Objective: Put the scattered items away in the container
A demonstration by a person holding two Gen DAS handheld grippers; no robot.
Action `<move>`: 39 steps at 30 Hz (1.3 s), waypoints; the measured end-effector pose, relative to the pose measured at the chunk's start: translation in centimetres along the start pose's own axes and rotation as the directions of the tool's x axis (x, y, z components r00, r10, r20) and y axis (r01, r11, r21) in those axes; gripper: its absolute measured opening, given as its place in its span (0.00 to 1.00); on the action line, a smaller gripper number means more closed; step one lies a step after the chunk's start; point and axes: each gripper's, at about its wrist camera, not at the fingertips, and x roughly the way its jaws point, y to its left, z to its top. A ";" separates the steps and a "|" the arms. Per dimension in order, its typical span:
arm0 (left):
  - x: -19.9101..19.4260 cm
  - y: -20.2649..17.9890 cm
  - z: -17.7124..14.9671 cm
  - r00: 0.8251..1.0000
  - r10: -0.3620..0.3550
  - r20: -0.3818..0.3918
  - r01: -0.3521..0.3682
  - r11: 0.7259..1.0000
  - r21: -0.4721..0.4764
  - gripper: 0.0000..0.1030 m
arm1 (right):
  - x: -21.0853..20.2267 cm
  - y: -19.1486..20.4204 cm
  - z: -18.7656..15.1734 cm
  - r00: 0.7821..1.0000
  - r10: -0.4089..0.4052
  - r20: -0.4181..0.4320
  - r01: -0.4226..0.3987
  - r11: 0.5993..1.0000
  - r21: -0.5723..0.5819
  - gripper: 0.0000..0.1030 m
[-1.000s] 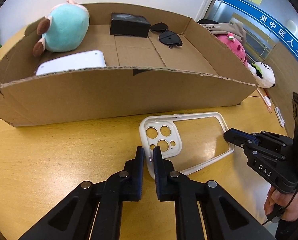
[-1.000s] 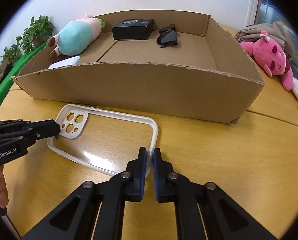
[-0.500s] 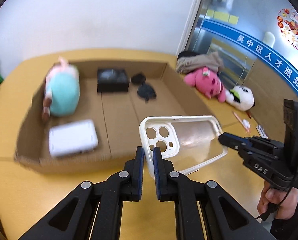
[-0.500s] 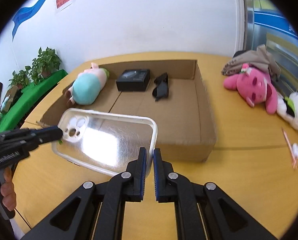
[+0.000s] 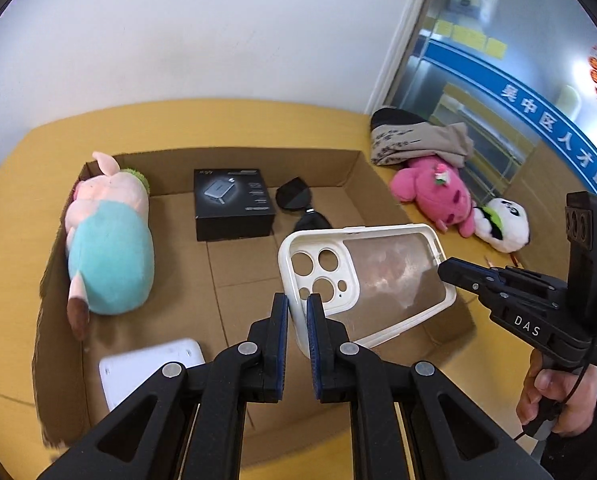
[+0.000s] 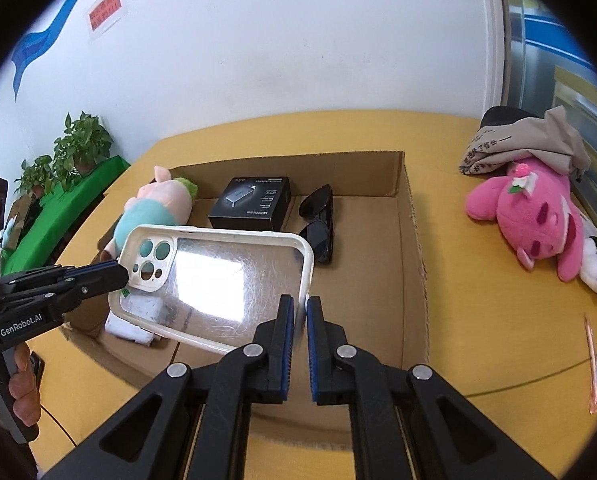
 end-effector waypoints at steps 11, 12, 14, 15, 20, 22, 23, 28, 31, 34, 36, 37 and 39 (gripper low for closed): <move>9.5 2.0 0.1 0.960 -0.001 -0.281 -0.010 0.999 -0.037 0.09 | 9.1 -2.0 0.7 0.967 -0.045 -0.252 0.053 0.998 0.025 0.06; 10.2 2.0 -0.1 0.954 -0.002 -0.301 -0.011 0.999 -0.042 0.09 | 9.6 -2.2 0.4 0.961 -0.050 -0.272 0.059 0.998 0.023 0.06; 11.1 2.3 -0.3 0.943 -0.011 -0.332 -0.009 0.998 -0.059 0.09 | 10.5 -2.4 -0.1 0.949 -0.059 -0.310 0.068 0.998 0.019 0.06; 11.4 2.4 -0.4 0.940 -0.012 -0.341 -0.010 0.998 -0.064 0.09 | 10.9 -2.4 -0.3 0.945 -0.061 -0.322 0.071 0.997 0.019 0.06; 12.3 2.7 -0.8 0.926 -0.004 -0.376 -0.022 0.998 -0.066 0.09 | 11.9 -2.6 -0.8 0.937 -0.062 -0.345 0.078 0.996 0.031 0.06; 12.0 2.8 -1.0 0.932 -0.017 -0.362 -0.011 0.997 -0.075 0.09 | 11.7 -2.7 -0.9 0.940 -0.059 -0.335 0.077 0.996 0.040 0.07; 11.5 2.8 -1.0 0.940 -0.025 -0.340 -0.001 0.997 -0.074 0.10 | 11.4 -2.7 -0.9 0.945 -0.050 -0.322 0.070 0.996 0.048 0.10; 6.1 2.8 -0.9 0.989 0.027 -0.142 -0.034 0.998 -0.043 0.74 | 6.7 -1.1 -1.4 0.987 -0.037 -0.154 0.039 0.999 0.011 0.59; 0.6 2.3 -2.6 0.990 0.122 0.077 -0.122 0.992 -0.001 0.88 | 2.6 1.3 -3.5 0.999 -0.038 -0.009 0.038 0.998 -0.040 0.69; -3.2 2.7 -5.7 0.960 0.170 0.224 -0.170 0.985 -0.019 1.00 | -0.2 3.2 -6.3 0.985 -0.048 0.168 0.061 0.995 -0.074 0.75; -4.1 3.0 -8.1 0.940 0.222 0.259 -0.222 0.975 -0.029 1.00 | -1.5 4.0 -8.4 0.957 -0.061 0.285 0.077 0.996 -0.045 0.79; -4.1 3.6 -8.6 0.934 0.242 0.262 -0.243 0.970 -0.031 1.00 | -1.4 4.3 -9.0 0.951 -0.061 0.302 0.072 0.997 -0.025 0.79; -3.5 4.0 -10.5 0.924 0.287 0.253 -0.287 0.957 -0.037 1.00 | -0.7 4.5 -9.9 0.949 -0.068 0.308 0.074 0.997 -0.010 0.79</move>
